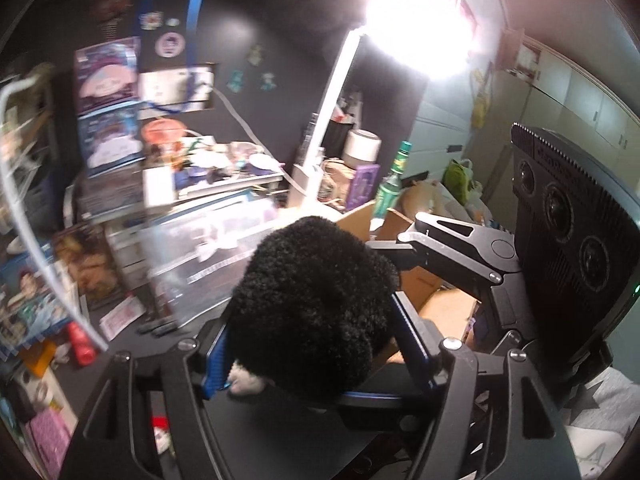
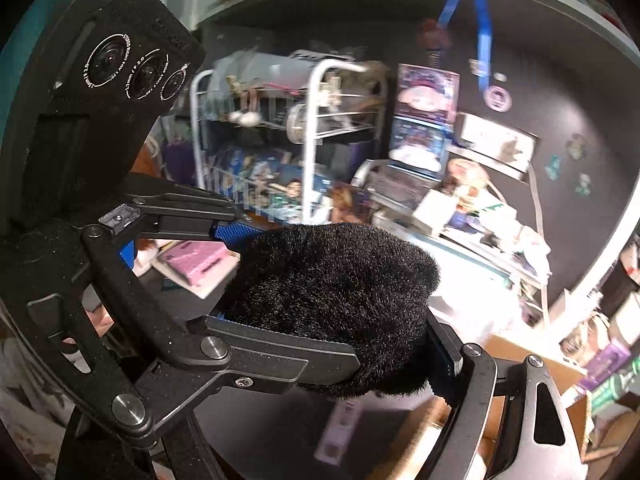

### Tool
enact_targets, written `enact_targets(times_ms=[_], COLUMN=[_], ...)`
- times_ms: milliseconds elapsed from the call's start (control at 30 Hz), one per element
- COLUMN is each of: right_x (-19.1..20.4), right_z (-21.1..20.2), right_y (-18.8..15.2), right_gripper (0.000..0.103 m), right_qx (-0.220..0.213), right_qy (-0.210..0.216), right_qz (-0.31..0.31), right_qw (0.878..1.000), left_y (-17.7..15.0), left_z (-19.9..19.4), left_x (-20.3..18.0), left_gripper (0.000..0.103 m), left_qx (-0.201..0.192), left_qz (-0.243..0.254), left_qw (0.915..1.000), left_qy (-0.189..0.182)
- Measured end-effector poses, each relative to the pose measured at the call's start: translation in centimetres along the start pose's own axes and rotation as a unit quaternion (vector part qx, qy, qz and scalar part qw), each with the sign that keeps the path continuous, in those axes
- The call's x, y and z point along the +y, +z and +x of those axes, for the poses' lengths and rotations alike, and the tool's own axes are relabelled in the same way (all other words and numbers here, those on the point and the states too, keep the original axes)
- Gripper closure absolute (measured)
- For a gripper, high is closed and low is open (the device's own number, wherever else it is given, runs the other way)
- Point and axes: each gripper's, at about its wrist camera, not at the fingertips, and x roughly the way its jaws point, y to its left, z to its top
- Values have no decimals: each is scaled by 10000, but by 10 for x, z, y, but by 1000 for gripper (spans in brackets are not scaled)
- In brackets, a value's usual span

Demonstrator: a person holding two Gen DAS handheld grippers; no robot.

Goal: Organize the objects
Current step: 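Carry the black plush with the right tool into the box and release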

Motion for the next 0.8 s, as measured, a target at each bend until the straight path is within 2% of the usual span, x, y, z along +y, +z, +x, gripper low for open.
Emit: enact_targets(times_ms=[267, 433, 733, 800], right_x=[-66, -96, -129, -131], right_z=[-22, -27, -22, -22], right_y=[-20, -42, -72, -75], right_gripper=[22, 22, 21, 19], right_qx=[212, 394, 763, 809], right_qy=[-274, -391, -516, -541], right_qz=[576, 826, 1048, 1069], right_qw=[9977, 9950, 9902, 9895], left_y=[33, 40, 42, 42], left_z=[65, 103, 147, 149], left_x=[-29, -40, -56, -58], left_gripper=[35, 35, 35, 30], left_qx=[508, 827, 1197, 1203], left_qz=[100, 89, 171, 223], left_qw=[9979, 9948, 9910, 9911], left_qy=[-391, -585, -567, -532])
